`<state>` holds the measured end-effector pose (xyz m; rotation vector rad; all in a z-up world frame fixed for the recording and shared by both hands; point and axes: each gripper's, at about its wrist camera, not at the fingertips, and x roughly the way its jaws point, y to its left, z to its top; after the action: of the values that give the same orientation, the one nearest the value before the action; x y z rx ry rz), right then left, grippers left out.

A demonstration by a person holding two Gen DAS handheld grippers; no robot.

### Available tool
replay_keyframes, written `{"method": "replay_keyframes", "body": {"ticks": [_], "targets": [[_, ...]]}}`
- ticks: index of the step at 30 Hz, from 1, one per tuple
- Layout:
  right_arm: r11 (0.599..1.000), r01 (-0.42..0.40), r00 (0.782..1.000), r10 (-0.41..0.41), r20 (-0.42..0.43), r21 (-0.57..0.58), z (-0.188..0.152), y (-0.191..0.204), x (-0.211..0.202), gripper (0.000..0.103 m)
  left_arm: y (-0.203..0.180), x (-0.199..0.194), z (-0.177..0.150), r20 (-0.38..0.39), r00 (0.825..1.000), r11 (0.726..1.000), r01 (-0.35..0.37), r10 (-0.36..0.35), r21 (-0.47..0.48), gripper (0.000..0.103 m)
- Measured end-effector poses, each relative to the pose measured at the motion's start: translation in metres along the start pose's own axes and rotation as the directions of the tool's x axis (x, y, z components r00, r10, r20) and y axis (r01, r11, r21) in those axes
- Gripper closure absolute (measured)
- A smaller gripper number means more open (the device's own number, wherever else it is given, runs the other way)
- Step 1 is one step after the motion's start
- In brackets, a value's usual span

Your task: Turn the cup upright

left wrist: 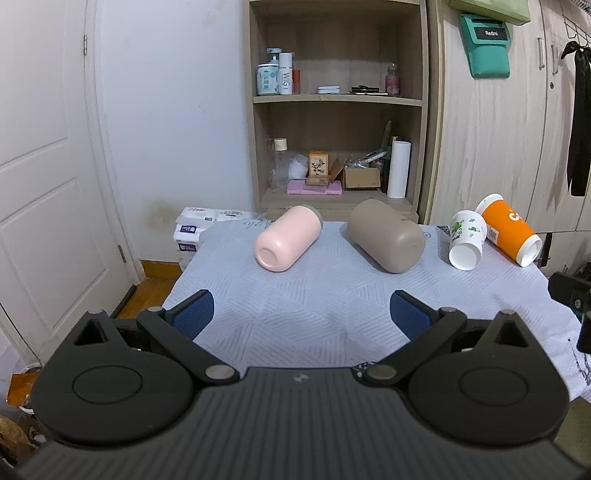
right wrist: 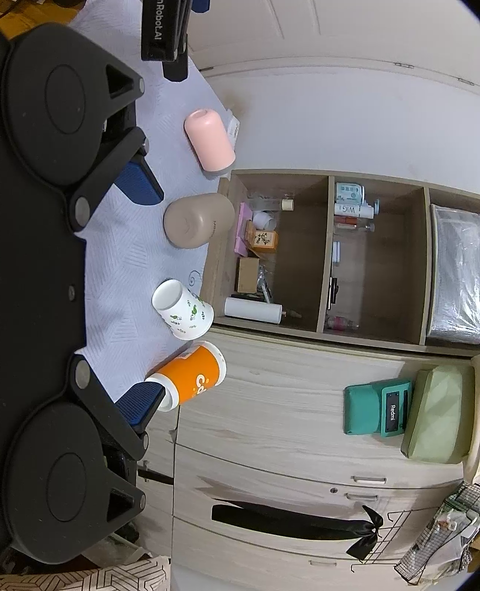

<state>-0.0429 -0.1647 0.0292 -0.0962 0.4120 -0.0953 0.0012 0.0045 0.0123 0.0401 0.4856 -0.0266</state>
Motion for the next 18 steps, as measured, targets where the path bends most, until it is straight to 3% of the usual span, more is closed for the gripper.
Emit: {"method": "replay_keyframes", "body": {"ticks": [18], "targets": [[1.000, 0.012, 1.000, -0.011, -0.006, 0.006, -0.0013, -0.0046, -0.0006, 0.000, 0.0074, 0.0004, -0.0043, -0.009, 1.000, 1.000, -0.018, 0.018, -0.002, 0.000]]}}
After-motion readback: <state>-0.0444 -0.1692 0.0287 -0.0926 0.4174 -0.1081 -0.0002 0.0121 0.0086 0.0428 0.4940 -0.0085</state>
